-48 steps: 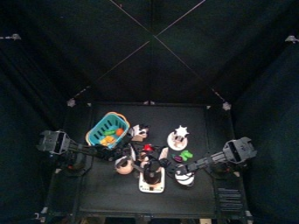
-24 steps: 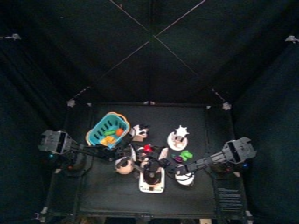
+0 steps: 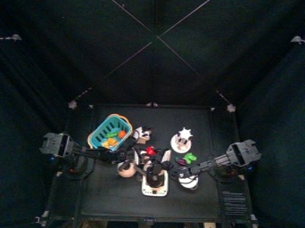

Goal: Hand over apple to other hand

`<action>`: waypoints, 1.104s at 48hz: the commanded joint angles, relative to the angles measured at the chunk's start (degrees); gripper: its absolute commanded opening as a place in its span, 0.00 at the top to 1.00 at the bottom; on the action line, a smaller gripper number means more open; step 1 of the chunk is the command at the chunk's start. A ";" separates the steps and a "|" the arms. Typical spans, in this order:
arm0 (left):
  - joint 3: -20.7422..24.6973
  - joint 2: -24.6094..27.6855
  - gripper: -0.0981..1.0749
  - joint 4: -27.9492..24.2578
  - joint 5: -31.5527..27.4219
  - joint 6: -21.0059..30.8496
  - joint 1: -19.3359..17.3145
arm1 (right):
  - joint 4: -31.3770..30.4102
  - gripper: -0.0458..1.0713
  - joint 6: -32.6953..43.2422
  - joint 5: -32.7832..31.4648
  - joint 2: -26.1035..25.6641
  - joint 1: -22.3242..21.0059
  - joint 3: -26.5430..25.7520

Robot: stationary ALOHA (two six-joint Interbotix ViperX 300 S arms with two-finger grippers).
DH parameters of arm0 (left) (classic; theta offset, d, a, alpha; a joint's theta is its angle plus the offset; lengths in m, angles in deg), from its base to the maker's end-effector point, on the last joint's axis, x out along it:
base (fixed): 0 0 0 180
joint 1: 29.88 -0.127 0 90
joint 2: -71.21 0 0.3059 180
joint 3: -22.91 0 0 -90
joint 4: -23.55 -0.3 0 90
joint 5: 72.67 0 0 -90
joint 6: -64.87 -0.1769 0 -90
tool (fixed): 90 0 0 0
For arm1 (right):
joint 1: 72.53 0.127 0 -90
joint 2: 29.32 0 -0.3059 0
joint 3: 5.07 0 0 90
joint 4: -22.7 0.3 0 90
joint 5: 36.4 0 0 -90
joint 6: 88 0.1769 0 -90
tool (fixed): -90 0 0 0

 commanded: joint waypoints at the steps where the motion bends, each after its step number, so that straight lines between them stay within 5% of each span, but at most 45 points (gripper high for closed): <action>1: 0.88 -0.44 0.24 -0.35 0.26 -0.09 -0.18 | -0.09 0.34 0.09 0.79 -0.62 -0.26 -1.23; 17: 0.70 -0.88 0.24 -1.23 0.26 -0.09 -0.09 | 2.02 0.31 0.18 2.37 -0.53 0.18 -1.32; 37: 0.62 -1.14 0.24 -1.85 0.26 -0.09 -0.09 | 3.25 0.10 0.18 5.63 -0.97 0.18 -0.09; 53: 0.00 -1.32 0.24 -2.29 0.26 -0.09 -0.09 | 3.25 0.07 0.18 5.45 -2.55 0.18 1.05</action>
